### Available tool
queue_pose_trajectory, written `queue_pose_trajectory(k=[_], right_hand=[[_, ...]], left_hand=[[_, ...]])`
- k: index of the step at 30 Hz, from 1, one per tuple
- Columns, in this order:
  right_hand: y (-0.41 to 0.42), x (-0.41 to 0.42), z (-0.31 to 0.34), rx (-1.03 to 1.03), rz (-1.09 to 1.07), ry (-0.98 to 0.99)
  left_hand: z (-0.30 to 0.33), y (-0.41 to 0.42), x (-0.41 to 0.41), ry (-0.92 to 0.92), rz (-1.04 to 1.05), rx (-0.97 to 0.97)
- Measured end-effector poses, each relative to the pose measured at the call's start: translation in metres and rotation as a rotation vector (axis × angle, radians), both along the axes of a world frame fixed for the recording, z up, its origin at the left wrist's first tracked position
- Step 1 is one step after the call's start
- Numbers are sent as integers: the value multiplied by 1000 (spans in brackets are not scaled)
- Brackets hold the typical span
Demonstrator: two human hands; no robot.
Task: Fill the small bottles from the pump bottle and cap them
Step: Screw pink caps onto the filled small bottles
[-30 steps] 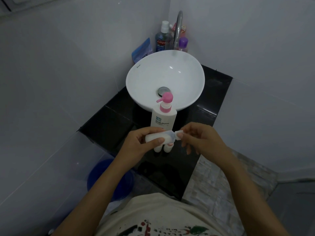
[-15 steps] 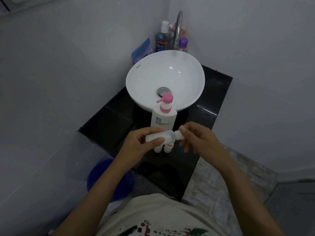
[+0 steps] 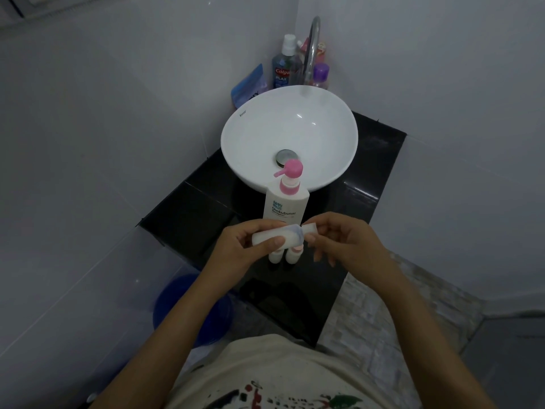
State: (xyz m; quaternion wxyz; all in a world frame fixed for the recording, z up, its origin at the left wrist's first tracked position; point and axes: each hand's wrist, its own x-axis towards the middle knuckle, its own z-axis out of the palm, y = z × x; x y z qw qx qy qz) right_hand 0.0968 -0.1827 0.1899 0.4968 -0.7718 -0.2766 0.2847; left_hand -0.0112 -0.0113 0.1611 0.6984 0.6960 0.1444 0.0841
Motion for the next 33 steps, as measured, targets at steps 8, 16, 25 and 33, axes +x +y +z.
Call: queue_pose_trajectory(k=[8,16,25,33], right_hand=[[9,-4,-10,57,-118,46],[15,-3,-17,50,-196,82],[18,0,-14,130,-138,102],[21,-2,-18,109,-181,111]], left_hand=[[-2,0,2,-29,25,16],[-4,-1,5,7,34,20],[-1,3,4,27,24,-87],[-9,5,4,0,39,-15]])
